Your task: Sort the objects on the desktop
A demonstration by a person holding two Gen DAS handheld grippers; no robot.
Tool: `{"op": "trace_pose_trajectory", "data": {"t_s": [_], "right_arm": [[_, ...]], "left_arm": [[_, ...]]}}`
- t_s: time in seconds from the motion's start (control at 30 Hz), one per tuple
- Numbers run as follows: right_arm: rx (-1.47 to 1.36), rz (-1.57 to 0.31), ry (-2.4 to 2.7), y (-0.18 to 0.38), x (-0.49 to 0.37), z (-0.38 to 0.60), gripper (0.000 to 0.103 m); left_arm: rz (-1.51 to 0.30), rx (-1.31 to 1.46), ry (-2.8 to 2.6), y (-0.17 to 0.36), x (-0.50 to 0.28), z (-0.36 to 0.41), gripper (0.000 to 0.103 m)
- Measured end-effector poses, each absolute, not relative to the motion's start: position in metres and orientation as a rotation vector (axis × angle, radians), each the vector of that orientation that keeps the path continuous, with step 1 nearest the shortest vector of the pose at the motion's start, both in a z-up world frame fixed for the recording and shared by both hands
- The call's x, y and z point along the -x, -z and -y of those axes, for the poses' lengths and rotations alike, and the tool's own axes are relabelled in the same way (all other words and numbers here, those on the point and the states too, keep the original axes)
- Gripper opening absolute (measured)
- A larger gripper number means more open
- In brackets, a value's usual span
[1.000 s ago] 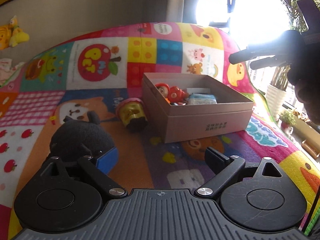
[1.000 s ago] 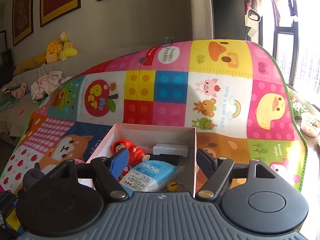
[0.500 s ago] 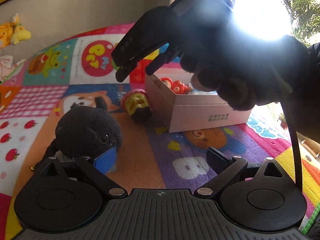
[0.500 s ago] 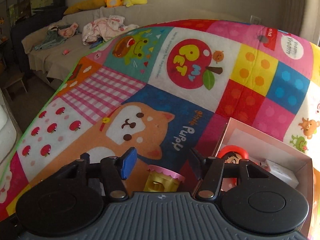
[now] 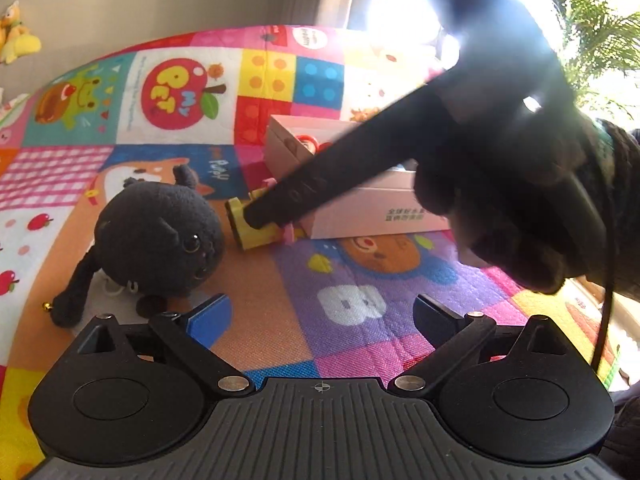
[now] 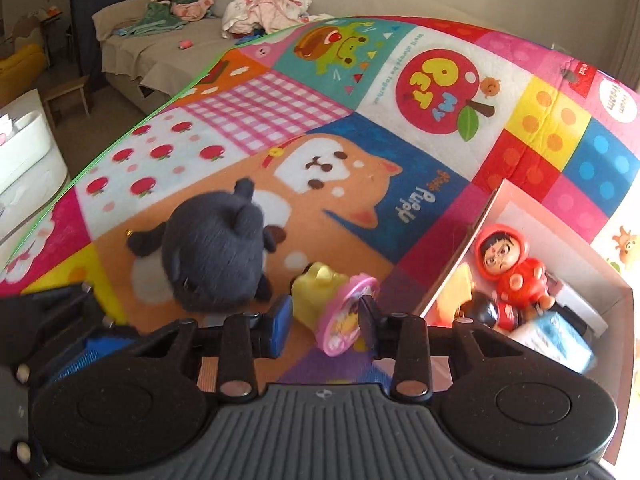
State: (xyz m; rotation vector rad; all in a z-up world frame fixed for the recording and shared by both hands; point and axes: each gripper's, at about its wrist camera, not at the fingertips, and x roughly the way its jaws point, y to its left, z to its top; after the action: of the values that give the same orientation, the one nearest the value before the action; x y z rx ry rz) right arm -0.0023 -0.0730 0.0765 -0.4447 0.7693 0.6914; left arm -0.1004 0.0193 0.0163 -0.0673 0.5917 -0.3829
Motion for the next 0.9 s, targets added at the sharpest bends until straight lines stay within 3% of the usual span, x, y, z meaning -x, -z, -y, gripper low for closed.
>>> {"op": "trace_pose_trajectory", "data": {"t_s": [0.33, 0.5, 0.53, 0.6, 0.63, 0.83, 0.9], "right_arm": [[0.271, -0.732, -0.582, -0.085, 0.027, 0.157, 0.043], [0.189, -0.678, -0.436, -0.082, 0.031, 0.197, 0.064], [0.177, -0.672, -0.409, -0.079, 0.033, 0.204, 0.066], [0.144, -0.679, -0.375, -0.071, 0.035, 0.218, 0.067], [0.128, -0.685, -0.364, -0.067, 0.036, 0.223, 0.069], [0.047, -0.707, -0.326, -0.047, 0.043, 0.246, 0.076], [0.034, -0.700, -0.318, -0.043, 0.044, 0.250, 0.079]], "left_arm": [[-0.598, -0.004, 0.364, -0.019, 0.095, 0.002, 0.100], [-0.472, -0.106, 0.320, -0.053, 0.093, 0.006, 0.100], [-0.453, -0.140, 0.298, -0.059, 0.090, 0.006, 0.098], [-0.445, -0.211, 0.267, -0.066, 0.079, 0.007, 0.082], [-0.457, -0.254, 0.256, -0.067, 0.068, 0.008, 0.080], [-0.569, -0.485, 0.293, -0.046, 0.020, 0.022, 0.080], [-0.627, -0.483, 0.323, -0.040, 0.005, 0.024, 0.076]]}}
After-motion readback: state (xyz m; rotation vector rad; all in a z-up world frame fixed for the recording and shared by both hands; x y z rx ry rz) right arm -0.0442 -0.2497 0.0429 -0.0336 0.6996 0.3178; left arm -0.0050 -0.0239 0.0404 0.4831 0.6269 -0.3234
